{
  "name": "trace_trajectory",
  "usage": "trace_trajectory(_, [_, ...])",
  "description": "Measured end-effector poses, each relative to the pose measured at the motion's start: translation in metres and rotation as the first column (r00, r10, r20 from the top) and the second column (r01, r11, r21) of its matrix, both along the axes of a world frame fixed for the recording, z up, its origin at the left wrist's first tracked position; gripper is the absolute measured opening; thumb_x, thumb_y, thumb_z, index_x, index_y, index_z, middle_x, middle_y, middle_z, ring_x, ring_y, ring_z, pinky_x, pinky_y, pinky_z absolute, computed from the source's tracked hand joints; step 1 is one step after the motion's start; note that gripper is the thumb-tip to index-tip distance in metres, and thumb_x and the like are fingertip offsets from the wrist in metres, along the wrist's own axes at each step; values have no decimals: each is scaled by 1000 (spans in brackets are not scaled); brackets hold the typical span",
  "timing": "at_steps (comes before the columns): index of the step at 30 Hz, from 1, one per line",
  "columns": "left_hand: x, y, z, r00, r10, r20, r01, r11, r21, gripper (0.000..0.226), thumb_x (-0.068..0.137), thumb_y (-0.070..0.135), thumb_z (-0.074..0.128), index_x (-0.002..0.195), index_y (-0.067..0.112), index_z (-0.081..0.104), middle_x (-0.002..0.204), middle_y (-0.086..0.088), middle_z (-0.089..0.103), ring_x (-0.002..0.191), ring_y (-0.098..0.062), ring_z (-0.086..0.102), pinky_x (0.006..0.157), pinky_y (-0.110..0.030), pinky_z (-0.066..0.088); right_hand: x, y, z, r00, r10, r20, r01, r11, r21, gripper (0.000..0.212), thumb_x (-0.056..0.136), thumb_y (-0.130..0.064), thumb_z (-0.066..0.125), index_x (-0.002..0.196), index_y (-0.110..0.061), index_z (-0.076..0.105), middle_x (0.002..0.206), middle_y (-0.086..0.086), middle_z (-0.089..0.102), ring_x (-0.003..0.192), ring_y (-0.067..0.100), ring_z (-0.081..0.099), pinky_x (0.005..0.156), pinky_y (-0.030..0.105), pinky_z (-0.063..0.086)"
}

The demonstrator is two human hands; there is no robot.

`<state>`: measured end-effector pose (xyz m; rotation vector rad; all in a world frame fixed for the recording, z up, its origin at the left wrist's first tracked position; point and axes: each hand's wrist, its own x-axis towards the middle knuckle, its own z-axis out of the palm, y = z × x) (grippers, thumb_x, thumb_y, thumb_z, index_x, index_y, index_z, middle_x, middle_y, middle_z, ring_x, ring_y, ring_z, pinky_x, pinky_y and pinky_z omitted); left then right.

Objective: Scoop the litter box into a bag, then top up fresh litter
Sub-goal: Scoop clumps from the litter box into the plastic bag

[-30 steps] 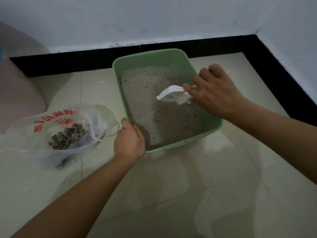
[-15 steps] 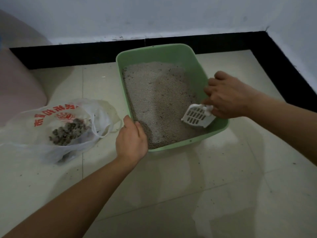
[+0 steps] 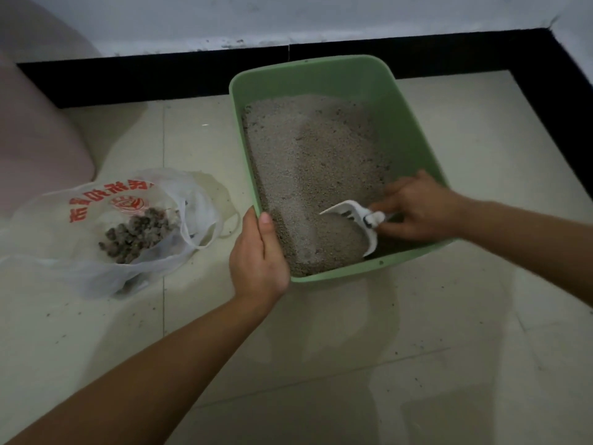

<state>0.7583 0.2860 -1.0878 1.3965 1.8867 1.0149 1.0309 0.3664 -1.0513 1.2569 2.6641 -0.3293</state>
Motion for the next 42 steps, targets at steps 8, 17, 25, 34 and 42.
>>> trace_trajectory(8, [2,1,-2,991,21,131,-26,999,36,41,102,36,26,121,13,54,91,16,53,81,4,46,71,-22,34,-30,-9,-30,946,-235,-224,188,959,-212,51,81,-70,42,107,-41,74,66,1,59,64,17,57,67,41,48])
trace_trajectory(17, [2,3,-4,986,33,162,-39,998,39,48,100,39,24,127,12,54,111,6,61,101,-5,54,85,-23,40,-29,-12,-26,804,-460,-376,217,817,-534,40,80,-61,67,102,-31,79,88,5,73,85,27,68,79,48,52])
trace_trajectory(25, [1,3,-6,985,42,169,-52,997,58,48,101,37,25,128,11,55,117,8,59,109,-3,52,91,-12,37,-22,-10,-18,660,-615,-430,278,733,-621,7,85,-37,74,87,-42,78,64,-2,60,63,9,48,63,32,39])
trace_trajectory(34, [4,2,0,992,67,109,-71,997,32,51,100,33,27,133,5,51,115,9,50,112,-9,45,85,-4,25,-15,-13,4,508,-632,-585,449,774,-446,16,87,-34,72,96,-47,71,77,-2,60,68,4,53,68,26,40])
trace_trajectory(42, [3,0,3,997,60,55,-56,996,-63,47,105,31,28,142,7,43,140,-9,52,128,-22,45,94,-11,23,-22,-18,11,538,-609,-583,477,790,-385,17,87,-38,71,98,-51,69,76,-2,56,67,6,51,68,25,40])
